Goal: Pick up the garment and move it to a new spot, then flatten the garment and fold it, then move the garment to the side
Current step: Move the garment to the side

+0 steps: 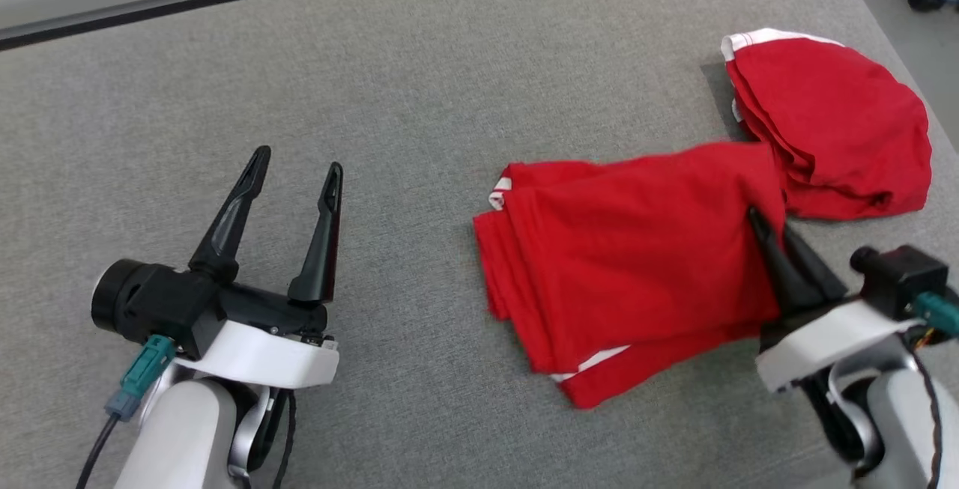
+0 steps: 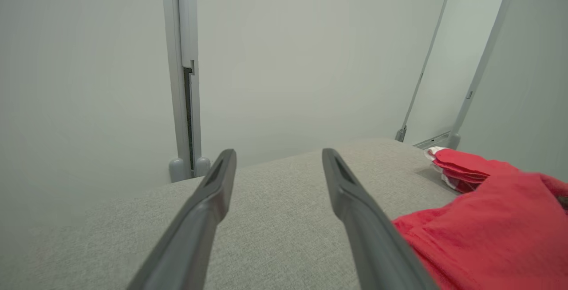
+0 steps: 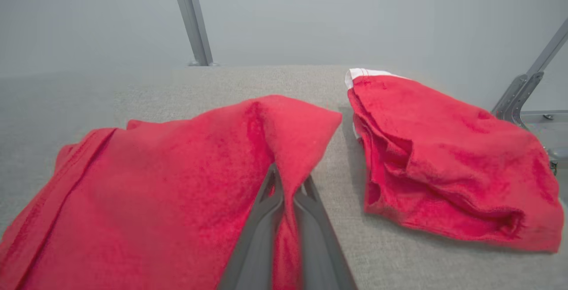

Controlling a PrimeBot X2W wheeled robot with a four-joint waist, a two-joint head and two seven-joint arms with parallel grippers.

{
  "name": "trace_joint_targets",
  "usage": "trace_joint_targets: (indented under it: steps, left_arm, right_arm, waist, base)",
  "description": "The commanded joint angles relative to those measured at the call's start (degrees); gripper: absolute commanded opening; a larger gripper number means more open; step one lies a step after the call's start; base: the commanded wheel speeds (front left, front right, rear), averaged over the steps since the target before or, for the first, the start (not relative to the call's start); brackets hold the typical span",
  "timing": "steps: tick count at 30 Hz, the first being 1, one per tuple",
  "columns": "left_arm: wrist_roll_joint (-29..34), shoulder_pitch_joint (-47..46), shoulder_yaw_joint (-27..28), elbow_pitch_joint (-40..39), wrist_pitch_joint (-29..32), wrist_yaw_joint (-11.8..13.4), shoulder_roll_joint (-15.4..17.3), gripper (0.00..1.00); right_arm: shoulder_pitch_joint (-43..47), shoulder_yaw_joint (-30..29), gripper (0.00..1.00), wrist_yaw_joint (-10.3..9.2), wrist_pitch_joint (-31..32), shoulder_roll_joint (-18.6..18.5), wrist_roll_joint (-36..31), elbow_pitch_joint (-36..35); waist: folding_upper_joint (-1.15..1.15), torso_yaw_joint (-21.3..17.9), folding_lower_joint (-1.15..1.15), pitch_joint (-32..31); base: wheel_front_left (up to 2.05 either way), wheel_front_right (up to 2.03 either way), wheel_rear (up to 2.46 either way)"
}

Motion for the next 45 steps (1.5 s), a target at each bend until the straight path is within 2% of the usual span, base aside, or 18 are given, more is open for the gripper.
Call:
trace_joint_targets:
  steps: [1, 5, 11, 17, 18, 19, 20, 21, 22, 25, 29, 39, 45]
  left_arm:
    - [0.09, -1.55, 0.32, -0.93, 0.38, -0.18, 0.97, 1.00]
    - [0.57, -3.44, -0.15, -2.54, 0.94, -0.40, 1.42, 1.00]
    - [1.52, -7.06, -2.03, -3.87, 0.90, -1.60, 2.48, 1.00]
    - [2.01, -10.54, -3.66, -4.14, 0.97, -2.35, 3.00, 1.00]
    - [2.05, -10.94, -3.92, -3.95, 0.86, -2.40, 3.12, 1.00]
    - [1.97, -11.12, -4.16, -3.77, 0.77, -2.51, 3.14, 1.00]
    - [1.97, -11.12, -4.16, -3.77, 0.77, -2.51, 3.14, 1.00]
    - [1.96, -11.26, -4.38, -3.61, 0.69, -2.57, 3.20, 1.00]
    - [1.92, -11.37, -4.67, -3.43, 0.72, -2.62, 3.15, 1.00]
    - [1.20, -11.06, -5.23, -2.42, 0.29, -2.72, 2.86, 1.00]
    - [0.03, -9.19, -4.47, -0.89, -0.49, -2.06, 2.63, 1.00]
    - [-3.01, -3.15, -1.60, 1.26, -2.10, 0.66, 1.74, 1.00]
    - [-4.88, 1.71, -0.01, 2.71, -2.82, 2.29, 0.44, 1.00]
  right_arm:
    - [-4.05, -0.71, 0.00, -0.12, -0.70, -1.32, 0.04, 0.13]
    - [-9.82, -3.98, 0.00, -0.12, -0.95, -5.52, -0.25, 0.50]
    - [-12.50, -15.38, 0.00, -0.12, -1.55, -12.11, 0.09, 1.01]
    - [-16.23, -19.81, 0.00, -0.12, -3.02, -14.81, 2.50, 7.60]
    - [-17.03, -20.31, 0.17, -0.12, -3.15, -14.49, 2.59, 9.43]
    - [-17.70, -21.00, 0.46, -0.12, -3.28, -14.15, 2.47, 11.60]
    - [-17.70, -21.00, 0.46, -0.12, -3.28, -14.15, 2.47, 11.60]
    - [-18.37, -21.56, 0.96, -0.12, -3.72, -13.84, 2.46, 13.39]
    - [-19.02, -22.24, 1.00, -0.12, -4.14, -13.48, 2.44, 15.16]
    - [-19.77, -25.84, 1.00, -0.12, -7.12, -12.05, 0.79, 21.77]
    - [-17.98, -26.99, 1.00, -0.11, -10.82, -9.55, -0.36, 23.12]
    - [-6.28, -20.47, 1.00, -0.10, -12.88, 0.18, -2.52, 6.49]
    - [1.01, -15.60, 1.00, -0.10, -10.89, 4.29, -4.36, -2.40]
  waist:
    - [0.00, -1.95, 0.00, 3.04]
    - [0.00, -1.55, 0.00, 6.17]
    - [0.00, 0.54, 0.00, 10.76]
    - [0.00, 1.87, 0.00, 14.53]
    - [0.00, 1.99, 0.00, 14.81]
    - [0.00, 2.08, 0.00, 14.98]
    - [0.00, 2.08, 0.00, 14.98]
    - [0.00, 2.16, 0.00, 15.17]
    - [0.00, 2.24, 0.00, 15.27]
    - [0.00, 2.53, 0.00, 14.62]
    - [0.00, 2.61, 0.00, 11.89]
    - [0.00, 3.29, 0.00, 3.30]
    - [0.00, 6.62, 0.00, -1.72]
  base:
    - [0.00, 0.00, 0.00]
    - [0.00, 0.00, 0.00]
    - [0.00, 0.00, 0.00]
    - [0.00, 0.00, 0.00]
    - [0.00, 0.00, 0.00]
    - [0.00, 0.00, 0.00]
    - [0.00, 0.00, 0.00]
    - [0.00, 0.00, 0.00]
    - [0.00, 0.00, 0.00]
    - [0.00, 0.00, 0.00]
    - [0.00, 0.00, 0.00]
    - [0.00, 0.00, 0.00]
    - [0.00, 0.00, 0.00]
